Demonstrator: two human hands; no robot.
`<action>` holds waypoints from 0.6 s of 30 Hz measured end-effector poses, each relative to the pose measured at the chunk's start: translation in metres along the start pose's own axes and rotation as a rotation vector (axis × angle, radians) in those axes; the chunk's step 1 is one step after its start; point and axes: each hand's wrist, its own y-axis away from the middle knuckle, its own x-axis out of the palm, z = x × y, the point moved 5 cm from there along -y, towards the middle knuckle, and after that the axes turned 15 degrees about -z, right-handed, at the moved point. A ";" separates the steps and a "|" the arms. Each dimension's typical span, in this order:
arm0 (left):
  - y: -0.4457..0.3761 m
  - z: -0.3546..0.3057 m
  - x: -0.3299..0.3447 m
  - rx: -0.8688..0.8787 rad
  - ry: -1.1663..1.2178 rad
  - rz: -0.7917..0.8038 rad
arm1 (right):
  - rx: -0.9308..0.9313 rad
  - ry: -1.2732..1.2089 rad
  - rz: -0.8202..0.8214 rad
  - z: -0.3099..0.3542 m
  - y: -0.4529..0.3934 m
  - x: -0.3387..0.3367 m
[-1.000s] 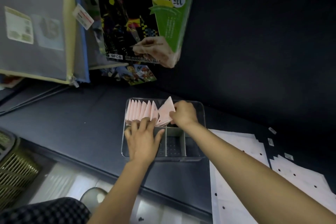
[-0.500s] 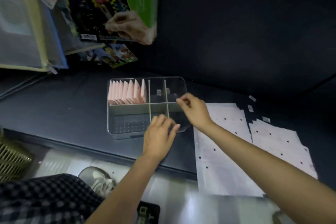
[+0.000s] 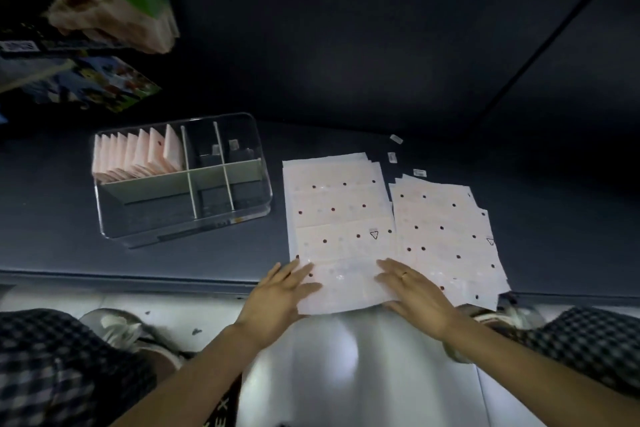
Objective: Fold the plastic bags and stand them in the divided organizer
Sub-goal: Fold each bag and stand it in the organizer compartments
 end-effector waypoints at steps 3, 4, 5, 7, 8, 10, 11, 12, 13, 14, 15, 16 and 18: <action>-0.005 0.002 -0.009 -0.056 0.138 -0.002 | -0.071 -0.067 -0.047 0.001 -0.004 -0.008; -0.008 0.003 -0.013 -0.079 0.180 0.010 | -0.058 -0.110 -0.005 -0.001 -0.005 -0.008; -0.010 0.005 -0.017 -0.108 0.219 0.026 | -0.017 -0.139 0.062 -0.007 -0.005 -0.006; -0.012 0.008 -0.022 -0.171 0.290 0.074 | 0.044 -0.186 0.190 -0.014 -0.003 -0.001; -0.012 0.008 -0.023 -0.191 0.303 0.102 | 0.071 -0.212 0.210 -0.015 -0.004 -0.001; -0.010 0.007 -0.023 -0.188 0.248 0.161 | 0.072 -0.200 0.174 -0.014 -0.009 -0.004; -0.009 0.006 -0.022 -0.164 0.192 0.177 | 0.047 -0.163 0.176 -0.013 -0.010 -0.001; -0.007 0.005 -0.020 -0.139 0.141 0.181 | 0.026 -0.123 0.202 -0.012 -0.009 0.003; -0.005 0.005 -0.018 -0.124 0.103 0.177 | 0.008 -0.079 0.230 -0.010 -0.008 0.007; -0.003 0.005 -0.016 -0.118 0.077 0.171 | -0.016 -0.045 0.231 -0.006 -0.006 0.009; -0.001 0.006 -0.015 -0.115 0.057 0.166 | -0.051 -0.014 0.192 0.001 -0.006 0.008; 0.001 0.006 -0.014 -0.110 0.040 0.160 | -0.068 -0.005 0.121 0.007 -0.006 0.006; 0.002 0.008 -0.012 -0.099 0.018 0.130 | -0.071 -0.042 -0.068 0.016 -0.006 -0.002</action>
